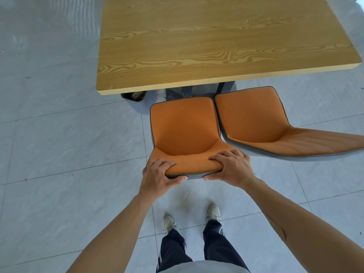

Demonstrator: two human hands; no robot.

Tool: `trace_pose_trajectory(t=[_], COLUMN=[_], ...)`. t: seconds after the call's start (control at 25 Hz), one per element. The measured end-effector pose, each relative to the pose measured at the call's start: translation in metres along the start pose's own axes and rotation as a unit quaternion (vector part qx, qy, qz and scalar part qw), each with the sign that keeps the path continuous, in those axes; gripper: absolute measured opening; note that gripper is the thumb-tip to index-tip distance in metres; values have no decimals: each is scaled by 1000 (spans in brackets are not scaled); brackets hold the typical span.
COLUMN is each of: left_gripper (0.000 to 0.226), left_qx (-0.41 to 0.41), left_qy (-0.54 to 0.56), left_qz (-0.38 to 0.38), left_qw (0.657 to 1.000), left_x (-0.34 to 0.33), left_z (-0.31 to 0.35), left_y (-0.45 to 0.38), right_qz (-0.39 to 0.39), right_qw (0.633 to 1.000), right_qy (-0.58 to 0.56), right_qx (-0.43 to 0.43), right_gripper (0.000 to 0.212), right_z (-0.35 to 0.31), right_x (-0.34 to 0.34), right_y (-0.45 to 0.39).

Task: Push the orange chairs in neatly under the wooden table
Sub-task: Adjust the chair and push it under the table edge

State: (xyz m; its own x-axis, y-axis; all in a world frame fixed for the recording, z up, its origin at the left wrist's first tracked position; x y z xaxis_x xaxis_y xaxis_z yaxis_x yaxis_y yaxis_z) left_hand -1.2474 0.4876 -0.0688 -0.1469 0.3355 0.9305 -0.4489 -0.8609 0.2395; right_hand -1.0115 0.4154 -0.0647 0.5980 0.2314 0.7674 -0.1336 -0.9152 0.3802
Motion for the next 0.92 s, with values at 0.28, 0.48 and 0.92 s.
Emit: trace_pose_trajectory(t=[0.28, 0.48, 0.92], left_gripper=[84, 82, 78], left_qx=[5, 11, 51], left_qy=[-1, -2, 19], left_qz=[-15, -17, -7], left_qw=[1000, 1000, 999], left_x=[0, -3, -9], left_z=[1, 1, 13], left_y=[-8, -6, 18], right_qz=[-9, -6, -4], right_qw=[1000, 1000, 1000], right_qy=[-11, -13, 1], right_qx=[0, 0, 16], right_gripper=[92, 91, 86], right_z=[1, 2, 8], right_x=[5, 4, 7], right_y=[-8, -7, 12])
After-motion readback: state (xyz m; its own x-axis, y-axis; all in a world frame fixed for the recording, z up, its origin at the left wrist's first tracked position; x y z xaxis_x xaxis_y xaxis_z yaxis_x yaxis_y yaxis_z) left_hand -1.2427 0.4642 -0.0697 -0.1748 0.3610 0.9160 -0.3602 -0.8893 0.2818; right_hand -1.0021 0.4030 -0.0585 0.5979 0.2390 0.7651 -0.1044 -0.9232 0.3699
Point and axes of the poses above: each hand's wrist, its own y-axis away from the middle knuckle, its own x-axis out of the back of the hand, z = x × y, the point moved 9 cm from there along -y, towards the middle knuckle, and after that the axes turned 15 degrees about -y, right-handed, at the moved point
